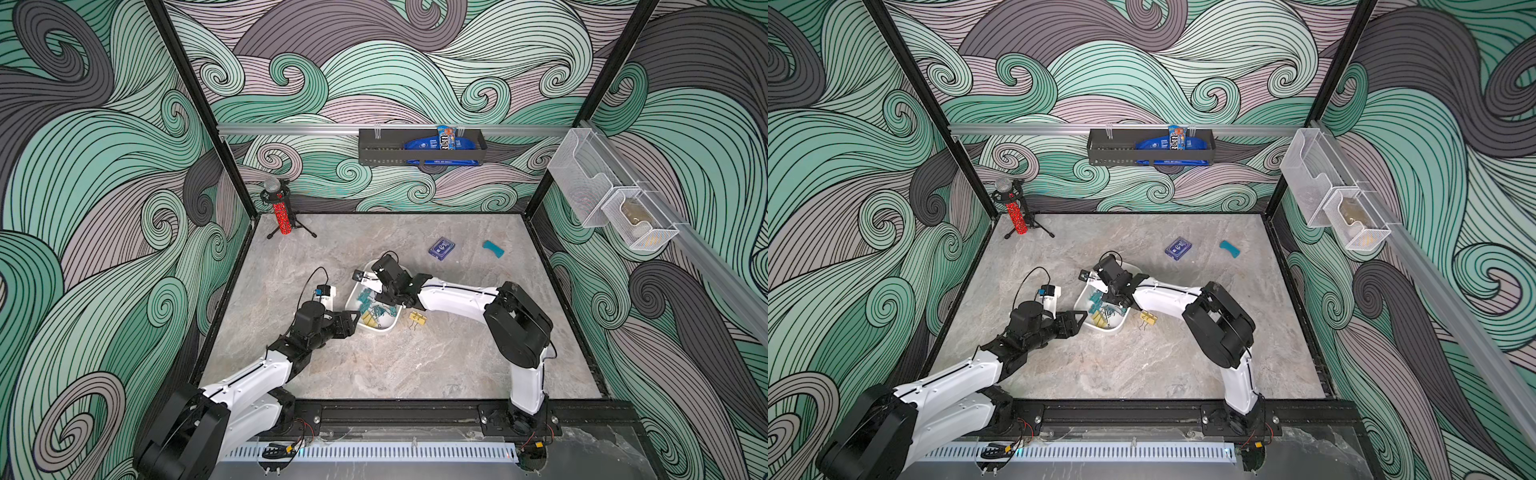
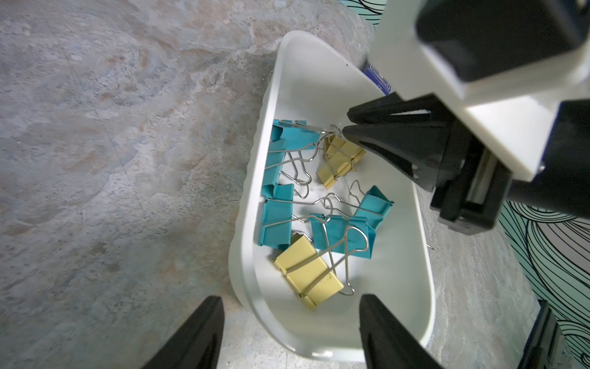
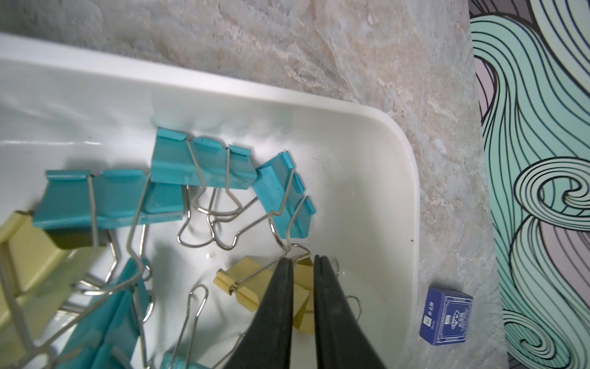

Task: Take out the binder clips from the storage box
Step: Pick up the binder clip from the storage box.

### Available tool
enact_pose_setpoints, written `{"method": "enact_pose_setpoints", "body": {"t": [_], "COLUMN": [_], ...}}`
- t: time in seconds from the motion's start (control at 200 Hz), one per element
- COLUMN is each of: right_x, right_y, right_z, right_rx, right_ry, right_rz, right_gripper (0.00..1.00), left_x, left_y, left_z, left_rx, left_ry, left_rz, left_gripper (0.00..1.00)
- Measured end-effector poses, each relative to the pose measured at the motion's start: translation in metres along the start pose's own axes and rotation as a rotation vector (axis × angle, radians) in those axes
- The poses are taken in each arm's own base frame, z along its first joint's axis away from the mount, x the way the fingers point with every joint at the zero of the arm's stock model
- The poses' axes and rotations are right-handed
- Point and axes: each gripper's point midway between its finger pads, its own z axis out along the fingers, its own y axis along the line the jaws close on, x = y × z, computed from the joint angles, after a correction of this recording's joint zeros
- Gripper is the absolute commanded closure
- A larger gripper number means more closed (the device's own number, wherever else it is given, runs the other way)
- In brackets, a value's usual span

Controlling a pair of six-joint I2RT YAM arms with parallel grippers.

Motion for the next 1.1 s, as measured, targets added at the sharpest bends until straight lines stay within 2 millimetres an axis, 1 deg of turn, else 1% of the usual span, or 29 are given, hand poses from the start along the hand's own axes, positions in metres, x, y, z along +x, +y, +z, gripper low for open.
{"method": "enact_pose_setpoints", "body": {"t": [0.095, 0.195, 0.5, 0.685, 0.86, 1.101], "right_x": [-0.001, 0.000, -0.002, -0.002, -0.003, -0.010], "right_y": [0.001, 0.003, 0.005, 0.007, 0.011, 0.009], "right_z": [0.000, 0.001, 0.002, 0.008, 0.014, 0.014], "right_rx": [-0.006, -0.013, -0.018, -0.019, -0.029, -0.023], "right_ry": [-0.005, -0.009, -0.022, -0.026, -0.035, -0.064], "right_rz": [-0.005, -0.012, -0.022, -0.029, -0.034, -0.036], "right_gripper": [0.72, 0.70, 0.71, 0.73, 0.80, 0.99], "left_x": [0.000, 0.000, 0.001, 0.002, 0.002, 0.003], "left_y": [0.000, 0.000, 0.001, 0.001, 0.001, 0.002], "left_z": [0.000, 0.000, 0.001, 0.001, 0.001, 0.002], "left_rx": [0.000, 0.000, -0.002, -0.004, -0.004, -0.007], "left_ry": [0.000, 0.000, 0.004, 0.007, 0.007, 0.011], "left_rz": [0.000, 0.000, -0.001, -0.001, -0.001, -0.002], "left_gripper": [0.30, 0.30, 0.30, 0.30, 0.30, 0.30]}}
